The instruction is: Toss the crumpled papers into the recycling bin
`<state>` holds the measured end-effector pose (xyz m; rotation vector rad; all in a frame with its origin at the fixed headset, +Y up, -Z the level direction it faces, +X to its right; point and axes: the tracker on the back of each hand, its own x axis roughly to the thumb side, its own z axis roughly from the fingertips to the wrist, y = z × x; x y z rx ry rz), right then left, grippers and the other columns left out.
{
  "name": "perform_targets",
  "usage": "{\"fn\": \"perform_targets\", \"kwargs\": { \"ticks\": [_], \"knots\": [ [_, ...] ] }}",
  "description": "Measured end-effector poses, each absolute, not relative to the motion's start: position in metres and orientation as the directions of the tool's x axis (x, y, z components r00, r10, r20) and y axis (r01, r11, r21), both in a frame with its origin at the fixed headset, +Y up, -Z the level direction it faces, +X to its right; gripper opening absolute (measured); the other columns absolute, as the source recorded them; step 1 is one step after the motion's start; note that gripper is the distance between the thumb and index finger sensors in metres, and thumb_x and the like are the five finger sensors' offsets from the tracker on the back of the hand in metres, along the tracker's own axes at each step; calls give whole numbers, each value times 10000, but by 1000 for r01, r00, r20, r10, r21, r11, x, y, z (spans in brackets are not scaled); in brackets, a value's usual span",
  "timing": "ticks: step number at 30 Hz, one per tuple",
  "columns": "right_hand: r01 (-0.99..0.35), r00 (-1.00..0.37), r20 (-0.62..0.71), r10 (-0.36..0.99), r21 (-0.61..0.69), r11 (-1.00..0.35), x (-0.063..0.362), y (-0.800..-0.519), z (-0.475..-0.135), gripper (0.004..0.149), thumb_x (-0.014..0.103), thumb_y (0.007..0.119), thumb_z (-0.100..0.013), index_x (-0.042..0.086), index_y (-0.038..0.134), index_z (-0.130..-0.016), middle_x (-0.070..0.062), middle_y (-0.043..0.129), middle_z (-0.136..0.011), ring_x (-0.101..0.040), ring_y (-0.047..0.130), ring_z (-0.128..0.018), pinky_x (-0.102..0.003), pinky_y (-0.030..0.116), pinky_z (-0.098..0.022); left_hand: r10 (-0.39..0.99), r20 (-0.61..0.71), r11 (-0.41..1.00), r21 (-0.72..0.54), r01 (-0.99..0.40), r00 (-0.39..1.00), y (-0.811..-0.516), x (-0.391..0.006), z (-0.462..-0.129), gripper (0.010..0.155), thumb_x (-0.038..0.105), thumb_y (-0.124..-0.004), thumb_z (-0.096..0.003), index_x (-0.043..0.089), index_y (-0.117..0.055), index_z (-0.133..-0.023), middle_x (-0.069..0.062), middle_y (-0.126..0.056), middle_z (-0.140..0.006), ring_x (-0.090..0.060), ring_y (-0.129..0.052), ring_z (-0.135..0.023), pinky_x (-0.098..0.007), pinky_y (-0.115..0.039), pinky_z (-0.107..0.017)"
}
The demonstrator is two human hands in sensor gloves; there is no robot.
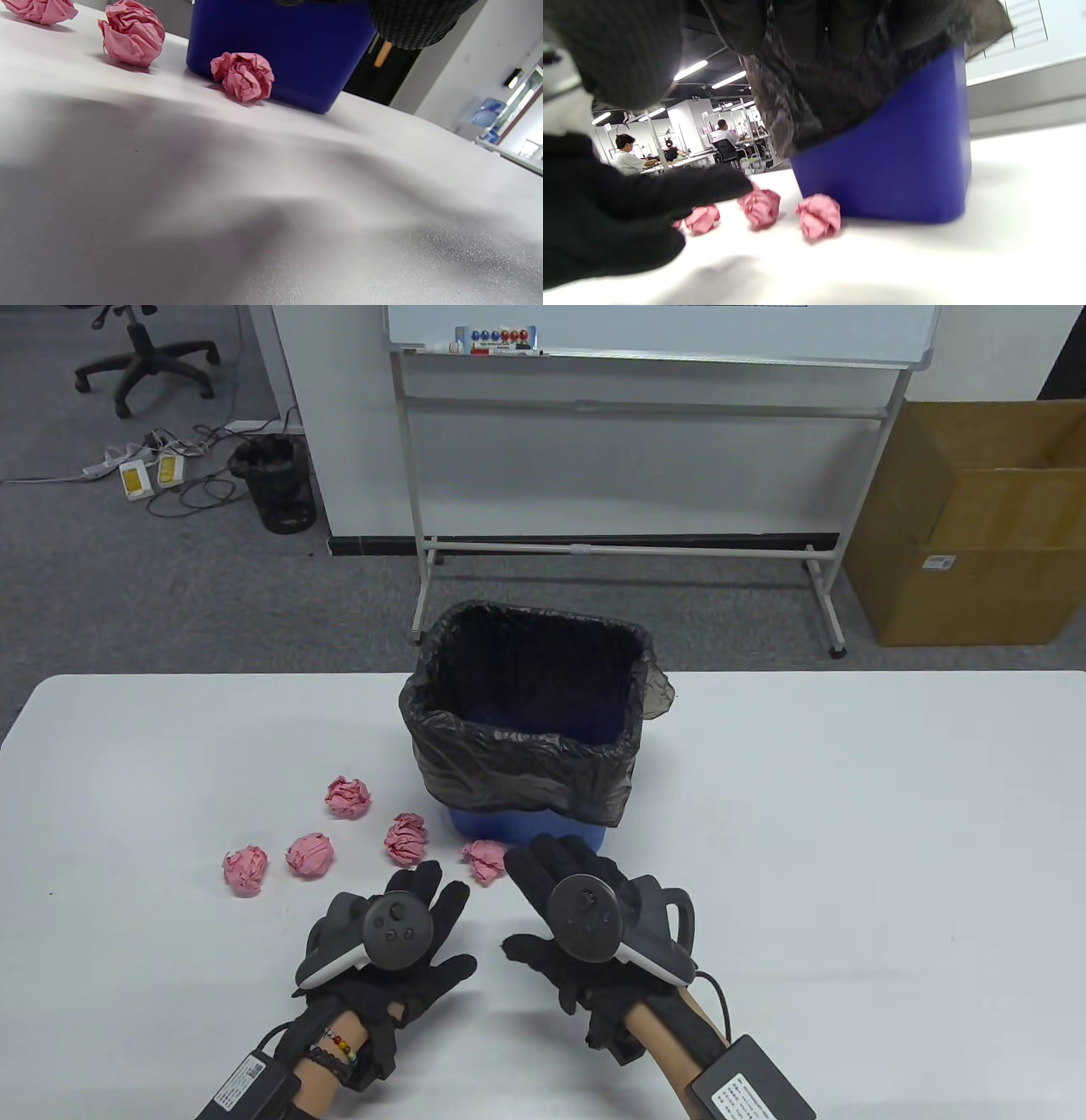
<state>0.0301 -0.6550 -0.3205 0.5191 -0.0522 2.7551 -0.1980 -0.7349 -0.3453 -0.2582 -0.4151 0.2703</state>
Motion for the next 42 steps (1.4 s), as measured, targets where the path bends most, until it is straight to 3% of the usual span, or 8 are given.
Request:
{"fn": "perform_targets", "kwargs": {
  "ticks": [9, 18, 31, 42],
  "knots": [
    [-298, -895, 327, 304, 69, -952, 27, -693, -320, 855, 592, 834, -336, 363, 474, -1077, -12, 514, -1176, -311, 513, -1114, -543, 524, -760, 283, 322, 940, -279, -195, 904, -737, -200, -349, 843, 590, -641, -486, 204, -276, -1141, -187, -88, -1202, -495, -153, -1080, -713, -285, -716],
    [-272, -908, 301, 290, 99, -957, 35, -708, -319, 863, 594, 834, -332, 367, 461, -1076, -3, 503, -1178, -319, 501, -1116, -548, 517, -761, 256, 261, 949, -250, -191, 931, -736, -209, -357, 843, 589, -649, -483, 207, -286, -1141, -187, -111, -1207, -494, -170, -1086, -713, -296, -721],
    [-292, -905, 280, 320, 136, -947, 43, -708, -321, 867, 596, 830, -334, 366, 451, -1078, -4, 500, -1180, -325, 496, -1116, -553, 513, -761, 227, -18, 965, -127, -227, 974, -721, -265, -396, 830, 572, -670, -479, 210, -317, -1137, -177, -147, -1213, -485, -204, -1095, -705, -327, -733],
    [-281, -909, 275, 312, 147, -948, 45, -707, -321, 868, 595, 832, -333, 365, 453, -1079, -17, 502, -1180, -330, 495, -1116, -556, 510, -761, 270, -283, 956, -34, -291, 920, -715, -342, -434, 773, 534, -671, -494, 235, -363, -1137, -163, -164, -1220, -488, -219, -1099, -704, -338, -738]
  ]
}}
